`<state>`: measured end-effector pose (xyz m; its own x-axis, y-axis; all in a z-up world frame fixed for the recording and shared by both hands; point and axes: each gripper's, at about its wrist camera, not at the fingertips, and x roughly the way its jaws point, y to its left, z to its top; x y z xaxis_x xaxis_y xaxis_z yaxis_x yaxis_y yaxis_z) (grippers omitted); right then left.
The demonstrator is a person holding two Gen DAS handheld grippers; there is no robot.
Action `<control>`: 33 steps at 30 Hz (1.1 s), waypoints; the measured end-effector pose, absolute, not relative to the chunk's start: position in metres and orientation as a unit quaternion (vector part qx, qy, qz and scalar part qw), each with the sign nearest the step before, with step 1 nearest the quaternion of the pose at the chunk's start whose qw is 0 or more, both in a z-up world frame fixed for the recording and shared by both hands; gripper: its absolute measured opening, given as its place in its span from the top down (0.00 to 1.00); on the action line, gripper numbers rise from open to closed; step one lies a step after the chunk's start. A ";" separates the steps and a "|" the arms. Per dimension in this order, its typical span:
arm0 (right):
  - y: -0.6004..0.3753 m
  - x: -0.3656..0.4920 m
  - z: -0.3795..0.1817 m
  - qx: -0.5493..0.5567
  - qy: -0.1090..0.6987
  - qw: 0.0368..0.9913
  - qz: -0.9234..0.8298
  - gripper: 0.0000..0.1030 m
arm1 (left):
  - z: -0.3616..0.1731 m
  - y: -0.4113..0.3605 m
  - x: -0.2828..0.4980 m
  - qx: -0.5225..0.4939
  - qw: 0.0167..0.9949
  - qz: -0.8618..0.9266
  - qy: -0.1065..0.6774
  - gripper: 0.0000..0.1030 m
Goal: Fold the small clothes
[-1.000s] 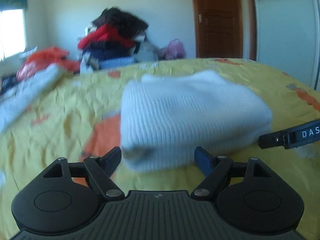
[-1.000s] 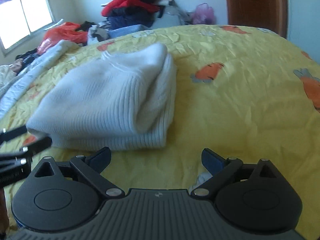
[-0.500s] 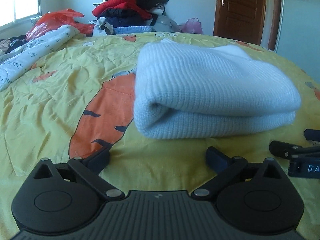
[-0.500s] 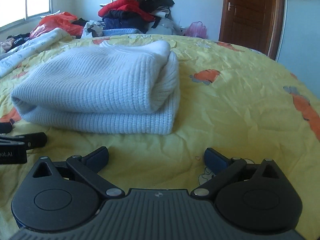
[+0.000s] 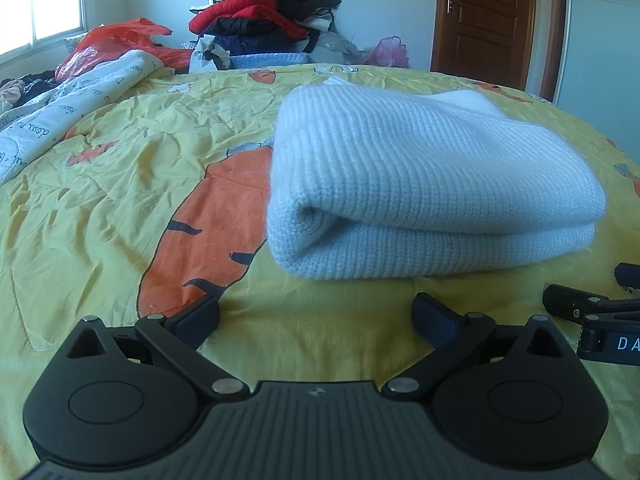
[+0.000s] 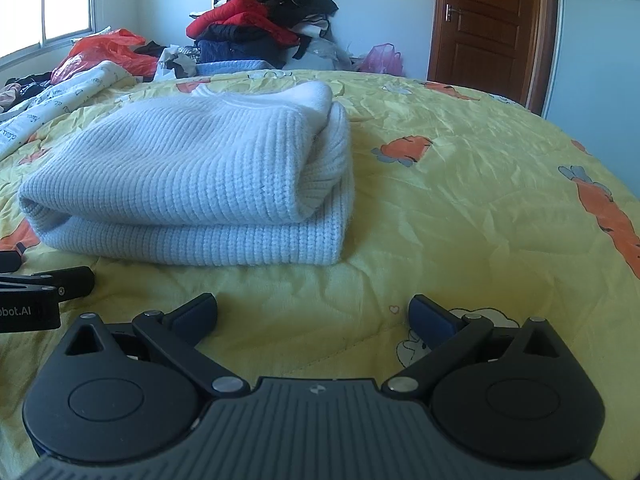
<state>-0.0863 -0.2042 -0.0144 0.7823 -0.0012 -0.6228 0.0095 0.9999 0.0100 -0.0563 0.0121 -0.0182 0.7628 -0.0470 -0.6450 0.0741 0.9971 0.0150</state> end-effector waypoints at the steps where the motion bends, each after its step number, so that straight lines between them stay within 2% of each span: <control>1: -0.204 -0.086 -0.014 0.006 0.330 0.944 -0.003 0.00 | -0.018 0.012 -0.057 0.020 0.939 -0.032 0.343 0.00; 33: -0.204 -0.084 -0.015 0.006 0.330 0.944 -0.001 0.00 | -0.018 0.011 -0.056 0.019 0.939 -0.032 0.342 0.00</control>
